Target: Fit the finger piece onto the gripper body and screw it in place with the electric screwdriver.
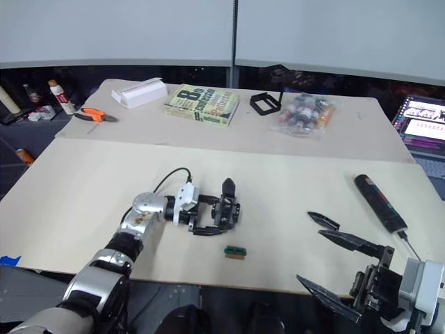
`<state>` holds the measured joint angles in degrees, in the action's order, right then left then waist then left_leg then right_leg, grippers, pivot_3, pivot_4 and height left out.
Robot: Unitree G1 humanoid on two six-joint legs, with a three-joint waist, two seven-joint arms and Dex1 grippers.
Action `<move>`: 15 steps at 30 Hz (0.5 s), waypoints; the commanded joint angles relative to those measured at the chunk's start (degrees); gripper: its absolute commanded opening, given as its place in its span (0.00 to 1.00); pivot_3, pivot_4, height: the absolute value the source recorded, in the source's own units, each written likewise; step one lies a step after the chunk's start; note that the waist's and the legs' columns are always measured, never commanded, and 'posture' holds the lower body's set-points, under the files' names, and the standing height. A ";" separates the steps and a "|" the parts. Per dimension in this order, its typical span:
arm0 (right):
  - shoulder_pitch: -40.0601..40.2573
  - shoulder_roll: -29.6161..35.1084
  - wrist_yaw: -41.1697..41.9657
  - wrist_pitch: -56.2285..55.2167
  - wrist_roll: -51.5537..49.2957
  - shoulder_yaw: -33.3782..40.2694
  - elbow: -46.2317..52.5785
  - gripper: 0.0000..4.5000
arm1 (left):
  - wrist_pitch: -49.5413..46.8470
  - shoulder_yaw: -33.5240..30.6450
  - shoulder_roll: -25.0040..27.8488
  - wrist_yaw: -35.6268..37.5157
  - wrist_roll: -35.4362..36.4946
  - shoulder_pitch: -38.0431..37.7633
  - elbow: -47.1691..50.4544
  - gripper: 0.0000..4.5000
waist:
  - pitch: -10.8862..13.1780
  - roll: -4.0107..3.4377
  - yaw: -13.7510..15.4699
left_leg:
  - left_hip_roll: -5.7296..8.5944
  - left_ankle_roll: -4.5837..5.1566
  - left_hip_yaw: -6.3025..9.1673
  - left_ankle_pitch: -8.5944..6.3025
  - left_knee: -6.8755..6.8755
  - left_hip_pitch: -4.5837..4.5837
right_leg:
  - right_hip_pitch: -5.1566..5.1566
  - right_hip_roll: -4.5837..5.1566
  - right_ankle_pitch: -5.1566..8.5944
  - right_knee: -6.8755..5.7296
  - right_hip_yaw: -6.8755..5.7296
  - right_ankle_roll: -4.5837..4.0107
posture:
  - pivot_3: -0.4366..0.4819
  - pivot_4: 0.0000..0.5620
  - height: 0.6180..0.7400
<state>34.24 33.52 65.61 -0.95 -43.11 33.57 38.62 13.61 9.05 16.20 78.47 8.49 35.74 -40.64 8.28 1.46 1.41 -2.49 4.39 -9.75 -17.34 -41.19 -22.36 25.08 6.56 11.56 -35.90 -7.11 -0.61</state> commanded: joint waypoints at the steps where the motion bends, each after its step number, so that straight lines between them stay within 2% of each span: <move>1: -1.62 1.12 -1.21 -0.07 -0.09 -0.72 1.87 1.00 | -4.15 0.68 -0.77 -4.52 0.09 -3.10 9.03 0.99 | 0.00 0.00 -0.07 | 0.00 0.00 0.01 0.00 -0.01 0.00 | -0.01 0.01 0.00 -0.01 0.00 0.00 | 0.48 0.27 1.00; 6: -4.65 3.53 -2.91 1.84 -1.10 -1.14 1.39 1.00 | -6.84 2.08 -3.15 -10.95 -1.81 -4.67 11.59 0.99 | -0.01 -0.01 0.27 | 0.01 0.06 0.03 -0.03 -0.07 0.02 | -0.07 0.03 -0.02 0.00 0.00 0.04 | 0.48 0.27 1.00; 10: -5.58 4.49 -2.47 2.40 -1.77 -0.33 0.12 1.00 | -7.62 3.11 -3.55 -11.85 -2.26 -4.46 11.75 0.99 | -0.01 -0.02 0.32 | 0.01 0.07 0.02 -0.04 -0.06 0.02 | -0.07 0.02 -0.03 0.00 0.00 0.04 | 0.48 0.27 1.00; 13: -5.87 4.60 -2.13 2.40 -1.78 -0.08 -0.51 1.00 | -7.84 3.32 -3.26 -12.28 -2.27 -4.16 11.46 0.79 | -0.02 -0.03 0.36 | 0.01 0.05 0.02 -0.03 -0.07 0.03 | -0.08 0.02 -0.03 0.00 0.00 0.04 | 0.48 0.27 1.00; 15: -5.70 4.40 -1.64 2.01 -1.62 0.14 -0.99 1.00 | -6.99 3.51 -3.00 -11.80 -2.29 -3.84 10.67 0.58 | -0.02 -0.03 0.36 | 0.01 0.05 0.02 -0.03 -0.07 0.05 | -0.10 0.02 -0.03 0.00 0.00 0.04 | 0.48 0.27 1.00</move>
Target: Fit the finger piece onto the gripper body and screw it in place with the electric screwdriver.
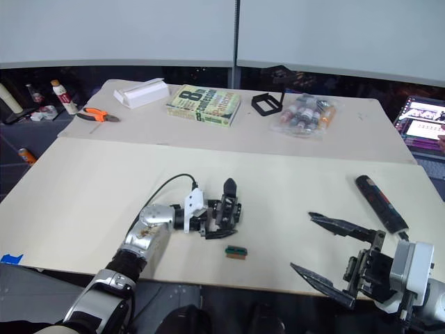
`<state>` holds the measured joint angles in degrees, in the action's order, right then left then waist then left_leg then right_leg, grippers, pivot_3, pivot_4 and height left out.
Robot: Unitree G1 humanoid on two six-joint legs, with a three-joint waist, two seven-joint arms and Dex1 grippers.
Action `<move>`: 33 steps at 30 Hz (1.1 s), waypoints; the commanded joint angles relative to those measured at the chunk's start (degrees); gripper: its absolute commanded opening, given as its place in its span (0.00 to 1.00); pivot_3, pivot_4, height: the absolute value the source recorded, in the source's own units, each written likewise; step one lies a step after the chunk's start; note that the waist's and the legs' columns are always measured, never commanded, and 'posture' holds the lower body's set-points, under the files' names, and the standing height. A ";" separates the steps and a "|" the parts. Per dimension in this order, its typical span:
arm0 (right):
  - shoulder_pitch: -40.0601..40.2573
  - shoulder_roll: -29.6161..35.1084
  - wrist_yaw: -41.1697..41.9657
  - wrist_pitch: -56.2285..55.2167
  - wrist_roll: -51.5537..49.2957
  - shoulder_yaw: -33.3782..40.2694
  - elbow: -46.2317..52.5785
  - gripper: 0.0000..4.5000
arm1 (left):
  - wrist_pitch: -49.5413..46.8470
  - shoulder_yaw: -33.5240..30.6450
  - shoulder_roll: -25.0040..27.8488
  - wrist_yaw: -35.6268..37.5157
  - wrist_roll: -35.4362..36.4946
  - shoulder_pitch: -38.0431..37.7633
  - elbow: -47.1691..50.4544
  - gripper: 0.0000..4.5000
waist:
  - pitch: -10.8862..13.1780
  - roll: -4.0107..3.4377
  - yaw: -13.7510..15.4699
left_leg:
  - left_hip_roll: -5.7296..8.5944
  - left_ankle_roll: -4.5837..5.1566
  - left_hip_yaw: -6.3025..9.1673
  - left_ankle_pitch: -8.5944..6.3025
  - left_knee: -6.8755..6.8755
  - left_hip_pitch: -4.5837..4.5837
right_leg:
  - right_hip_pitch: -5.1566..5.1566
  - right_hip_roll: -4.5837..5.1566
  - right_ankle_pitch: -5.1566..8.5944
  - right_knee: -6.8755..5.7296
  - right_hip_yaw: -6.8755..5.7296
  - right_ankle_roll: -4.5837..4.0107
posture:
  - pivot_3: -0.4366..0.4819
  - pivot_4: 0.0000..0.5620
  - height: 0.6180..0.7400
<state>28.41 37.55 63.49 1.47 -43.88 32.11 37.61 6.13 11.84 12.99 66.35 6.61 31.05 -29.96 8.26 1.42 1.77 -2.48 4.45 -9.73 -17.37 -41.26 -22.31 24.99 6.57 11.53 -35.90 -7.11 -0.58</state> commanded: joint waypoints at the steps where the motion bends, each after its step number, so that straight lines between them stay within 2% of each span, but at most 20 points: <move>1: 0.45 0.15 0.80 -0.69 -0.79 1.77 -0.11 1.00 | 0.74 0.90 0.30 0.89 -0.26 1.03 -0.40 0.53 | 0.00 0.00 -0.01 | 0.00 0.01 0.00 0.00 0.00 -0.01 | 0.01 0.00 0.00 0.00 0.00 0.00 | 0.48 0.27 1.00; 12: 3.02 -1.49 0.89 -1.60 -0.30 2.14 1.80 1.00 | 7.88 -0.04 -3.03 5.96 2.10 6.34 -7.69 0.53 | 0.00 0.00 0.45 | 0.01 0.04 -0.01 -0.03 -0.02 -0.07 | 0.03 0.00 0.00 0.02 -0.01 0.00 | 0.48 0.27 1.00; 20: 4.22 -1.79 0.91 -1.96 -0.54 2.77 2.36 1.00 | 14.30 0.27 -4.39 6.19 -0.38 9.12 -16.23 0.53 | 0.00 0.00 0.48 | 0.01 0.23 0.00 -0.13 -0.05 -0.08 | 0.03 0.01 -0.01 0.03 -0.01 0.02 | 0.48 0.27 1.00; 23: 4.88 -2.06 1.51 -2.29 -0.87 3.50 1.97 1.00 | 12.88 0.96 -3.53 7.34 -0.98 9.24 -16.81 0.53 | 0.00 0.00 0.54 | 0.01 0.48 0.00 -0.28 -0.07 -0.08 | 0.02 0.02 -0.01 0.03 -0.02 0.03 | 0.48 0.27 1.00; 25: 5.31 -2.13 2.23 -2.46 -1.17 4.15 1.38 1.00 | 11.77 0.46 -3.08 7.70 -0.42 8.83 -16.08 0.76 | -0.01 -0.01 0.48 | 0.01 0.48 0.00 -0.28 -0.08 -0.07 | 0.02 0.01 -0.02 0.03 -0.01 0.04 | 0.48 0.27 1.00; 27: 5.45 -2.14 2.61 -2.21 -1.40 4.63 0.89 1.00 | 11.51 0.04 -2.05 8.14 -0.06 7.86 -15.00 0.95 | -0.01 -0.01 0.38 | 0.01 0.48 0.00 -0.28 -0.08 -0.07 | 0.02 0.01 -0.02 0.02 0.00 0.04 | 0.48 0.27 1.00; 28: 5.46 -2.15 2.66 -2.07 -1.46 4.76 0.77 1.00 | 11.31 -0.05 -1.70 8.29 0.07 7.53 -14.61 0.99 | -0.01 -0.01 0.35 | 0.00 0.48 0.00 -0.28 -0.08 -0.07 | 0.02 0.01 -0.02 0.02 -0.01 0.04 | 0.48 0.27 1.00; 33: 7.20 0.23 2.26 2.39 -3.87 6.72 0.59 1.00 | 8.66 -1.00 2.01 8.90 1.48 4.36 -9.72 0.99 | -0.06 -0.10 -0.50 | -0.03 0.42 -0.01 -0.25 -0.03 -0.01 | 0.03 -0.02 -0.02 0.00 0.01 0.03 | 0.48 0.27 1.00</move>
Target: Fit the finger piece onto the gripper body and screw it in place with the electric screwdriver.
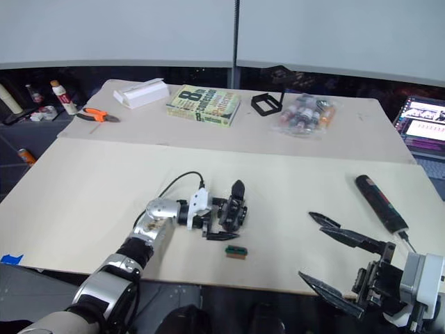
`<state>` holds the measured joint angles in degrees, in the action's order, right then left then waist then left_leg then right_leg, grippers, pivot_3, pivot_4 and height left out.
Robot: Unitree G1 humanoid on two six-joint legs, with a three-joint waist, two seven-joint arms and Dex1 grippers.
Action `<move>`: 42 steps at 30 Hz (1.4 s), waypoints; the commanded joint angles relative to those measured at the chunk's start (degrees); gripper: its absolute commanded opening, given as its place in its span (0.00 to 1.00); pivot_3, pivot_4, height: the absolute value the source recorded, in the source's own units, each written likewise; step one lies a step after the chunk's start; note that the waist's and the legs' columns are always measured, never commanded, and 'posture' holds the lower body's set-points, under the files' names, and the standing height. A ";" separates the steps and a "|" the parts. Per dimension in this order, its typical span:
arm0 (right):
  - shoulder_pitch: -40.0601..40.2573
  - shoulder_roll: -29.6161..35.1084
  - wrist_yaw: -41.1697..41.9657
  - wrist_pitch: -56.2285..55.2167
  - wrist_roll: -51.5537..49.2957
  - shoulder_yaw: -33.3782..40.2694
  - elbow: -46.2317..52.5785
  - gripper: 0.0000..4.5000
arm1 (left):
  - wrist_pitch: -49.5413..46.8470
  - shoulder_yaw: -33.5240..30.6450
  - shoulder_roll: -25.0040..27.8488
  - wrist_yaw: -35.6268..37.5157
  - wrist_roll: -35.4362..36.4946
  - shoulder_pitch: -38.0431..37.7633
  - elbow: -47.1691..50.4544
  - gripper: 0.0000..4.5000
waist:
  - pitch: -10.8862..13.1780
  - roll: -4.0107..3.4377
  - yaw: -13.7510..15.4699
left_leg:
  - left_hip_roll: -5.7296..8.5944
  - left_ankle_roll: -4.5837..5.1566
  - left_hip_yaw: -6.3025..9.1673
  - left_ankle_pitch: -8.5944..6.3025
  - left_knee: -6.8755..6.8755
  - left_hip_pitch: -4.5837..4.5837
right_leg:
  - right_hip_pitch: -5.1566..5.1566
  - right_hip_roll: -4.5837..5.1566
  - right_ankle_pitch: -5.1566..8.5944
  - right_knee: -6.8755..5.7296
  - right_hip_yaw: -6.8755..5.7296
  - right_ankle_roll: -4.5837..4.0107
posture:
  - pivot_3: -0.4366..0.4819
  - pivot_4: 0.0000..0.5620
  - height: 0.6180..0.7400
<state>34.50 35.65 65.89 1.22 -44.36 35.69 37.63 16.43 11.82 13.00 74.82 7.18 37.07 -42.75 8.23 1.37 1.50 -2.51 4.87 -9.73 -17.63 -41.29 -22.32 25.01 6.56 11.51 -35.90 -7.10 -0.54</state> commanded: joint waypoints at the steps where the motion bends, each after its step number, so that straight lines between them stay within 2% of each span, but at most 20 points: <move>1: 1.74 3.84 -0.39 5.30 -5.23 4.37 0.54 1.00 | -2.52 -1.51 3.01 0.48 1.44 -2.44 4.39 0.99 | -0.06 -0.10 -0.38 | 0.00 0.00 0.00 0.00 0.00 0.01 | 0.00 0.01 0.00 -0.02 0.01 0.00 | 0.48 0.27 1.00; 5: 2.10 9.05 -2.69 12.74 -8.70 7.97 -0.10 1.00 | -5.40 -3.01 6.26 1.03 3.70 -5.21 10.07 0.99 | -0.09 -0.14 -0.86 | -0.05 -0.01 0.02 0.00 0.03 0.04 | -0.01 0.01 0.00 -0.02 0.03 -0.02 | 0.48 0.27 1.00; 7: 2.04 14.32 -5.91 19.79 -7.30 10.31 -1.45 1.00 | -3.96 -5.11 9.02 2.41 6.12 -7.19 14.97 0.99 | -0.09 -0.20 -0.94 | -0.06 -0.01 0.02 0.00 0.03 0.03 | 0.00 0.02 0.01 -0.02 0.02 -0.03 | 0.48 0.27 1.00; 10: -3.32 28.65 -9.50 33.68 -4.30 9.60 -7.77 1.00 | -11.92 -8.46 16.53 9.21 14.93 -11.04 28.02 0.99 | -0.05 -0.21 -1.67 | -0.06 -0.07 -0.05 -0.01 0.00 -0.01 | 0.10 0.10 0.02 -0.04 0.13 -0.08 | 0.48 0.27 1.00; 13: -10.63 40.20 -14.03 40.62 2.74 0.43 -14.60 1.00 | -20.95 -8.83 21.38 11.22 21.20 -13.83 38.76 0.99 | -0.09 -0.30 -1.38 | -0.07 -0.52 -0.01 0.25 0.06 -0.02 | 0.11 0.11 0.16 0.00 0.13 -0.30 | 0.48 0.27 1.00; 15: -17.82 43.15 -13.29 38.22 6.30 -7.81 -19.78 1.00 | -27.04 -9.79 22.75 9.12 25.29 -14.94 45.23 0.99 | -0.06 -0.37 -0.64 | -0.06 -0.55 0.02 0.27 0.12 0.01 | 0.09 0.12 0.22 0.02 0.17 -0.36 | 0.48 0.27 1.00; 17: -25.88 43.57 -12.34 36.07 10.16 -16.41 -24.55 1.00 | -31.66 -10.59 23.38 6.67 27.99 -15.78 49.85 0.99 | -0.05 -0.36 -0.10 | -0.03 -0.57 0.08 0.30 0.14 -0.07 | 0.09 0.16 0.31 0.05 0.16 -0.02 | 0.48 0.27 1.00; 21: -40.56 41.15 -8.32 31.59 20.27 -31.64 -34.24 1.00 | -38.04 -12.52 22.84 1.41 32.34 -15.75 55.40 0.99 | -0.01 -0.35 -0.43 | 0.02 -0.60 0.07 0.32 0.10 -0.16 | 0.09 0.09 0.26 0.02 0.16 0.06 | 0.48 0.27 1.00; 25: -51.32 36.13 -3.85 27.79 27.30 -40.41 -42.93 1.00 | -39.27 -12.89 23.84 0.23 32.75 -16.60 58.12 0.99 | 0.02 -0.37 -1.02 | 0.04 -0.66 -0.03 0.35 0.05 -0.07 | 0.05 -0.02 0.38 -0.01 0.02 0.29 | 0.48 0.27 1.00; 29: -58.56 31.68 0.06 30.10 31.14 -46.09 -47.51 1.00 | -40.36 -13.93 24.21 -1.45 32.96 -18.84 58.44 0.99 | 0.04 -0.43 -1.49 | 0.02 -0.79 -0.09 0.43 0.05 0.01 | 0.06 -0.04 0.41 -0.13 0.03 0.34 | 0.48 0.27 1.00; 33: -63.35 27.16 -0.13 29.47 35.39 -48.78 -52.21 1.00 | -37.41 -13.00 24.93 0.18 30.28 -21.45 58.65 0.99 | 0.05 -0.46 -1.76 | -0.03 -0.86 -0.08 0.47 0.08 0.02 | 0.11 -0.07 0.42 -0.19 0.02 0.27 | 0.48 0.27 1.00; 41: -65.53 26.28 3.77 30.59 41.07 -52.19 -55.63 1.00 | -35.66 -12.55 24.69 0.98 29.82 -20.92 58.72 0.99 | 0.07 -0.52 -1.28 | -0.01 -0.87 -0.08 0.47 0.07 -0.01 | 0.11 -0.03 0.28 -0.17 0.00 0.03 | 0.48 0.27 1.00; 42: -65.53 26.25 4.19 31.20 41.28 -52.18 -55.62 0.88 | -35.59 -12.54 24.58 0.94 29.87 -20.89 58.80 1.00 | 0.07 -0.52 -1.27 | -0.01 -0.88 -0.07 0.47 0.07 0.00 | 0.10 -0.04 0.28 -0.18 -0.01 0.03 | 0.48 0.27 1.00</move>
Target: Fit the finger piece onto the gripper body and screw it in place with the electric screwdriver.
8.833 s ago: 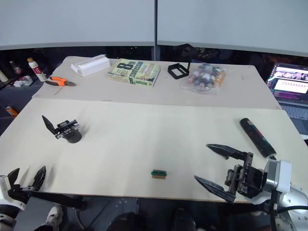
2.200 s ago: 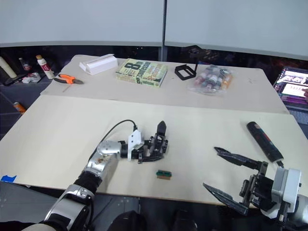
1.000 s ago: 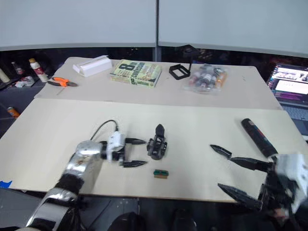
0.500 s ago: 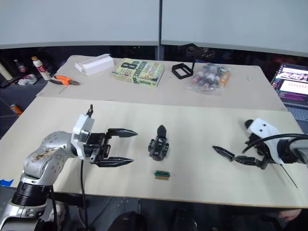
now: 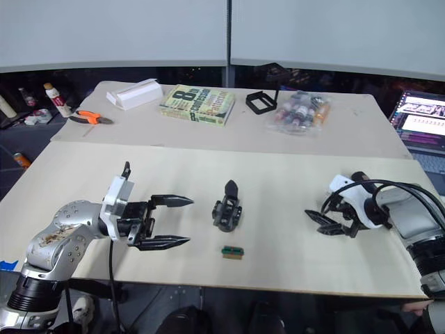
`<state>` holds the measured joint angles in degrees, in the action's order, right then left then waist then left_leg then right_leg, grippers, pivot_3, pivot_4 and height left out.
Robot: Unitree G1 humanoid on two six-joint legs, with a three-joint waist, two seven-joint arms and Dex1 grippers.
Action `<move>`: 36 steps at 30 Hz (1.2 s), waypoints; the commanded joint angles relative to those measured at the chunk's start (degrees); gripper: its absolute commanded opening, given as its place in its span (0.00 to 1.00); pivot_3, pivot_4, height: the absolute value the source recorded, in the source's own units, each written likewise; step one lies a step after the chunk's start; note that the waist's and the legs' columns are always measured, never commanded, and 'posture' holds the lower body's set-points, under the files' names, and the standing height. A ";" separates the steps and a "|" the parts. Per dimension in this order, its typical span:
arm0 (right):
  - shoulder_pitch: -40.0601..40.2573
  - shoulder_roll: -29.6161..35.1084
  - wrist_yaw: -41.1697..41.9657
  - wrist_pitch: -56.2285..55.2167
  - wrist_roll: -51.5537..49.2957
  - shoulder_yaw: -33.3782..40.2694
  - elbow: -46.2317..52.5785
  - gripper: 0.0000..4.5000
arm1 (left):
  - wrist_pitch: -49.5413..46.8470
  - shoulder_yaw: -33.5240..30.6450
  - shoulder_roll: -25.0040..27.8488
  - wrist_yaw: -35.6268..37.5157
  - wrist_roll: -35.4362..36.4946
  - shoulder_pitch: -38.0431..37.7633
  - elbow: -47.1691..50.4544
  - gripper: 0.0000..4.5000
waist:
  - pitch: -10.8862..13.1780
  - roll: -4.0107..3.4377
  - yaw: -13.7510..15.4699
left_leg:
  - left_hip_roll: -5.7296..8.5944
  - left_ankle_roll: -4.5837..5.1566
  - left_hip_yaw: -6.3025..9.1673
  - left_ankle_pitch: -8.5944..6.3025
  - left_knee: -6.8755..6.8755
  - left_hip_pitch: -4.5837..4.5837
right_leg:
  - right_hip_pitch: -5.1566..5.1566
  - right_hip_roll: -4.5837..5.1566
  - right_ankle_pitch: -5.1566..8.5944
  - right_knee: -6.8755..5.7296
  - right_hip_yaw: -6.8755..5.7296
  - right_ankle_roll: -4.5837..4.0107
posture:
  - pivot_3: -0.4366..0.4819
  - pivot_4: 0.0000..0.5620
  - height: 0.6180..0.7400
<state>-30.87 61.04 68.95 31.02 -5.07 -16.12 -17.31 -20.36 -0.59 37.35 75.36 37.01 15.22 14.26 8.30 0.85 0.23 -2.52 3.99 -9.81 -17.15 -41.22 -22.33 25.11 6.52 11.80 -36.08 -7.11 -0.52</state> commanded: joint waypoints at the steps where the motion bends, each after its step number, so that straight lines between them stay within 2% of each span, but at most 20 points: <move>1: -0.04 0.94 1.62 1.81 2.16 -0.41 -0.55 0.82 | 1.30 -0.07 0.20 0.40 0.10 0.99 1.85 1.00 | 0.00 0.00 0.01 | 0.00 0.00 0.01 0.00 0.00 0.00 | -0.01 0.00 0.00 0.00 -0.01 0.00 | 0.48 0.27 1.00; 6: 2.67 1.01 1.93 1.36 2.50 0.94 1.81 0.44 | 2.32 0.37 -0.82 -0.11 -0.01 1.97 1.44 1.00 | 0.00 0.00 0.18 | 0.00 0.00 0.01 0.00 -0.01 0.01 | -0.03 0.01 0.00 0.00 -0.01 0.00 | 0.48 0.27 1.00; 8: 4.49 0.52 0.19 1.44 2.13 2.66 3.97 0.28 | 3.31 -0.41 -3.54 -3.46 0.08 3.56 0.83 1.00 | -0.01 0.00 0.37 | 0.00 0.00 0.02 0.00 -0.01 0.01 | -0.05 0.01 0.00 0.01 -0.02 0.00 | 0.48 0.27 1.00; 9: 5.73 0.57 -0.81 0.85 1.89 4.02 5.45 0.25 | 2.04 -0.83 -4.67 -5.52 0.97 4.47 0.97 1.00 | -0.01 0.01 0.51 | 0.00 0.00 0.02 0.00 -0.02 0.03 | -0.08 0.01 0.00 0.01 -0.02 0.00 | 0.48 0.27 1.00; 11: 8.79 0.42 -3.58 -2.06 0.65 8.77 9.01 0.25 | -2.27 -1.54 -6.31 -9.70 3.61 5.77 2.21 1.00 | -0.02 0.03 0.50 | -0.01 0.00 0.06 0.00 -0.07 0.03 | -0.13 0.01 -0.01 0.01 0.00 0.00 | 0.48 0.27 1.00; 13: 13.27 -2.66 -7.69 -5.55 -4.39 19.88 16.51 0.25 | -6.57 -1.52 -8.48 -15.04 6.54 7.09 4.44 1.00 | -0.02 0.04 0.46 | -0.01 0.00 0.06 0.00 -0.05 0.04 | -0.11 0.01 -0.01 -0.01 0.04 0.00 | 0.48 0.27 1.00; 16: 17.64 -7.24 -11.66 -6.82 -9.46 29.90 26.28 0.25 | -10.69 -1.41 -10.82 -21.01 8.93 8.95 6.19 1.00 | 0.02 -0.02 0.31 | -0.01 -0.05 0.05 0.03 0.04 0.04 | -0.07 -0.02 -0.01 -0.05 0.06 0.01 | 0.48 0.27 1.00; 19: 19.74 -14.39 -20.10 -3.45 -14.77 36.77 44.49 0.25 | -15.66 -0.96 -17.93 -32.48 11.27 15.45 5.01 1.00 | 0.03 -0.02 0.54 | -0.01 -0.14 0.11 0.10 0.07 0.04 | -0.10 -0.06 0.02 -0.06 0.07 0.09 | 0.48 0.27 1.00; 21: 19.31 -17.18 -24.19 0.03 -16.57 36.79 50.96 0.25 | -17.85 -1.42 -20.73 -36.59 12.25 17.92 4.25 1.00 | 0.03 -0.02 0.57 | -0.01 -0.16 0.16 0.10 0.05 0.04 | -0.12 -0.08 0.02 -0.09 0.12 0.10 | 0.48 0.27 1.00; 25: 14.60 -23.79 -35.11 1.08 -13.61 29.54 60.41 0.25 | -20.25 -2.29 -28.17 -46.40 13.77 23.32 0.22 1.00 | 0.04 0.00 0.40 | 0.03 -0.15 0.15 0.10 0.15 0.26 | -0.31 -0.13 0.02 0.00 0.09 0.10 | 0.48 0.27 1.00; 30: 11.86 -25.56 -40.95 0.67 -7.41 22.34 61.58 0.25 | -20.09 -1.29 -32.63 -48.60 13.69 26.21 -1.96 1.00 | 0.04 0.00 0.39 | 0.13 -0.16 0.12 0.11 0.23 0.24 | -0.26 -0.18 0.00 -0.02 0.08 0.01 | 0.48 0.27 1.00; 36: 10.60 -25.17 -42.03 0.48 -5.03 19.62 60.89 0.25 | -18.53 0.00 -35.03 -49.16 11.94 26.45 -2.05 1.00 | 0.04 0.00 0.44 | 0.29 -0.13 0.14 0.13 0.22 0.17 | -0.23 -0.15 0.02 0.02 0.13 0.05 | 0.48 0.27 1.00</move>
<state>-19.47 35.42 27.45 32.01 -11.11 3.07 42.58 -40.08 -0.84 2.85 26.38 49.47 40.89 10.80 8.34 0.85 0.66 -2.22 3.86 -9.67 -17.02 -41.00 -22.16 24.89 6.37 11.82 -36.06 -6.98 -0.45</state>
